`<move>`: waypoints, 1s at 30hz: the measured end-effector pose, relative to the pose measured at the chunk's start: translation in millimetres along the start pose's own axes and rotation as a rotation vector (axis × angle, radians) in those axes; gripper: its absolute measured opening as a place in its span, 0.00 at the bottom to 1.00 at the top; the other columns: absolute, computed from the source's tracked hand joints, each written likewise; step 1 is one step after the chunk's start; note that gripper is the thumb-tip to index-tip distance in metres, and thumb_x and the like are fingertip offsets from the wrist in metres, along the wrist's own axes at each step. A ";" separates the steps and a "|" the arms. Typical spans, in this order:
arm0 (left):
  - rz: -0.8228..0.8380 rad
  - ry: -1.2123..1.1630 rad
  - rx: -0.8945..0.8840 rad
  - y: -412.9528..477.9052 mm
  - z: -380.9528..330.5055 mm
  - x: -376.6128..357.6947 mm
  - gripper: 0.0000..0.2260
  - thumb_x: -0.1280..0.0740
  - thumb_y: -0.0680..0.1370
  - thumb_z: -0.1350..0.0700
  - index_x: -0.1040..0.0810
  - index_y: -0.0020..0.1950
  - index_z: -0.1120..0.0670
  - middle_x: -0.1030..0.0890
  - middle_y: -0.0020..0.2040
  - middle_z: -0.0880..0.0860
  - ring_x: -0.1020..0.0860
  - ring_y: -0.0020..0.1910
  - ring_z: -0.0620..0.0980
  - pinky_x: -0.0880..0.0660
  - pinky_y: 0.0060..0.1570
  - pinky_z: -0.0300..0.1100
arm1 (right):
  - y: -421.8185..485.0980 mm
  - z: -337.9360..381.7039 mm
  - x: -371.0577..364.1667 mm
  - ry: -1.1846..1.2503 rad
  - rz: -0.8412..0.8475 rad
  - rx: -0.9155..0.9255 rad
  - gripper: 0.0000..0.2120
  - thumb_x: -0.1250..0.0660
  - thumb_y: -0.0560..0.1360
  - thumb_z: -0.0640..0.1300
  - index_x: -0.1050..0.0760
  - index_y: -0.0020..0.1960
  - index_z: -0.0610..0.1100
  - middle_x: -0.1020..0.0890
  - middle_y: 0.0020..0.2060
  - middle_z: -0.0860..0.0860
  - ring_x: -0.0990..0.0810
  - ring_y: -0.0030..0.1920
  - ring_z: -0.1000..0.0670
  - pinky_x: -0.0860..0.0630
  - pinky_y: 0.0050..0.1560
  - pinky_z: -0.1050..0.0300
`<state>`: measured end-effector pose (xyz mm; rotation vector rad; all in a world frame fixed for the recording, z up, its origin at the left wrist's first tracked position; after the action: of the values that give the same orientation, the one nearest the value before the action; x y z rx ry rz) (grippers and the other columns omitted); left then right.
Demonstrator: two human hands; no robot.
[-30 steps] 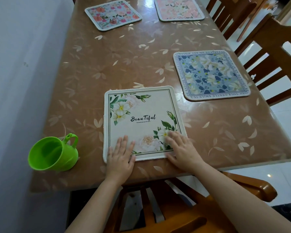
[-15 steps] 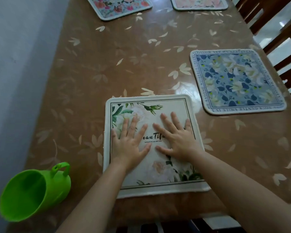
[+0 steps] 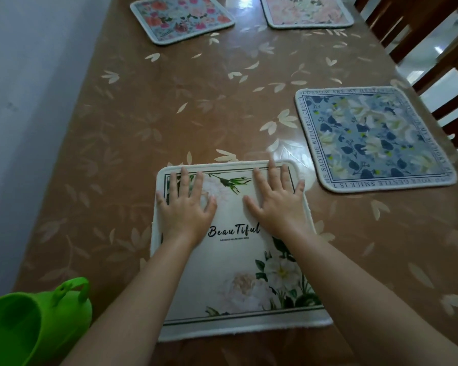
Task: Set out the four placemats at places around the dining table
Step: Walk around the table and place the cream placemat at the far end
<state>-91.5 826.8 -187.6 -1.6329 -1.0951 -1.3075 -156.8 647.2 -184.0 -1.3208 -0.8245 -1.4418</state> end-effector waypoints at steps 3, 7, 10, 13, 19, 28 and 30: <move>0.004 0.008 -0.035 -23.4 0.5 -0.3 0.27 0.58 0.75 0.39 0.60 0.72 0.44 0.59 0.75 0.51 0.61 0.73 0.51 0.57 0.69 0.58 | -26.7 -0.5 -3.0 -0.004 0.012 0.020 0.32 0.56 0.74 0.66 0.63 0.72 0.55 0.62 0.74 0.48 0.66 0.72 0.45 0.62 0.69 0.36; 0.038 0.032 -0.080 -61.2 0.0 -1.8 0.27 0.56 0.76 0.39 0.61 0.72 0.44 0.61 0.75 0.51 0.63 0.72 0.50 0.60 0.68 0.56 | -64.6 0.8 -5.1 0.018 0.028 0.046 0.32 0.55 0.74 0.65 0.65 0.71 0.55 0.62 0.74 0.48 0.66 0.72 0.44 0.62 0.70 0.39; 0.046 0.050 -0.086 -88.9 -1.0 -0.9 0.27 0.57 0.76 0.39 0.62 0.72 0.44 0.61 0.74 0.50 0.63 0.73 0.51 0.60 0.69 0.56 | -93.7 1.3 -9.4 0.014 0.041 0.050 0.32 0.55 0.74 0.65 0.67 0.71 0.56 0.62 0.74 0.49 0.67 0.72 0.45 0.63 0.70 0.40; 0.078 0.051 -0.081 -114.7 -2.9 -2.4 0.28 0.58 0.74 0.39 0.62 0.72 0.44 0.62 0.74 0.51 0.64 0.72 0.52 0.59 0.69 0.57 | -124.9 1.1 -13.3 0.008 0.028 0.042 0.33 0.57 0.73 0.67 0.66 0.71 0.57 0.62 0.74 0.50 0.69 0.72 0.46 0.64 0.69 0.41; 0.113 0.053 -0.093 -151.2 -5.2 -6.4 0.30 0.62 0.72 0.38 0.58 0.73 0.44 0.60 0.74 0.51 0.62 0.72 0.54 0.57 0.69 0.59 | -171.6 5.5 -17.6 0.033 0.007 -0.001 0.32 0.55 0.71 0.66 0.54 0.72 0.57 0.54 0.74 0.50 0.58 0.73 0.41 0.59 0.68 0.38; 0.173 -0.033 -0.029 -182.6 -8.2 -8.4 0.26 0.57 0.75 0.41 0.59 0.71 0.44 0.59 0.74 0.50 0.59 0.73 0.52 0.58 0.68 0.59 | -185.2 11.0 -14.5 0.100 0.062 0.021 0.30 0.43 0.74 0.61 0.49 0.73 0.54 0.50 0.75 0.45 0.58 0.73 0.40 0.57 0.69 0.34; 0.185 -0.045 -0.024 -188.5 -13.1 -2.6 0.27 0.47 0.78 0.44 0.52 0.73 0.49 0.52 0.75 0.53 0.55 0.74 0.55 0.54 0.68 0.60 | -186.8 11.8 -8.7 0.078 0.101 0.041 0.30 0.43 0.75 0.60 0.48 0.72 0.53 0.49 0.75 0.46 0.55 0.74 0.41 0.55 0.70 0.35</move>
<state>-272.9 878.9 -178.8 -1.7444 -0.9334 -1.1727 -330.6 715.0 -166.5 -1.2497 -0.7223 -1.3811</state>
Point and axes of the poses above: each hand's wrist, its own y-axis towards the middle knuckle, its own x-axis out of the back of the hand, z = x × y, the point moved 10 cm from there along y, towards the middle knuckle
